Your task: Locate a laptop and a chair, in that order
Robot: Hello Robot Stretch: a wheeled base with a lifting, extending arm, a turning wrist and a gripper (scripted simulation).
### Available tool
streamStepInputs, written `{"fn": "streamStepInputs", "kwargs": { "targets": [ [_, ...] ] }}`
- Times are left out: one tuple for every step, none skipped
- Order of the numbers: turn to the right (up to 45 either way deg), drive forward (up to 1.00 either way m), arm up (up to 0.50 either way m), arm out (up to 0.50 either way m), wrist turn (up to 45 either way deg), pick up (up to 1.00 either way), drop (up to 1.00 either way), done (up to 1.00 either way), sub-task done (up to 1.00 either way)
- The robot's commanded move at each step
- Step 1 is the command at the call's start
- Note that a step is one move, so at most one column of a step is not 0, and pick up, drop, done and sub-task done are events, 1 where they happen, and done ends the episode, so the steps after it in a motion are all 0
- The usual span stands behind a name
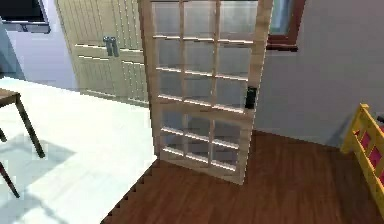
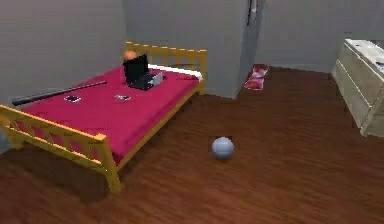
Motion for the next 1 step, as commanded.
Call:
{"fn": "streamStepInputs", "kwargs": {
  "targets": [
    [45.0,0.0,0.0,0.0,0.0,0.0,0.0,0.0,0.0]
  ]
}}
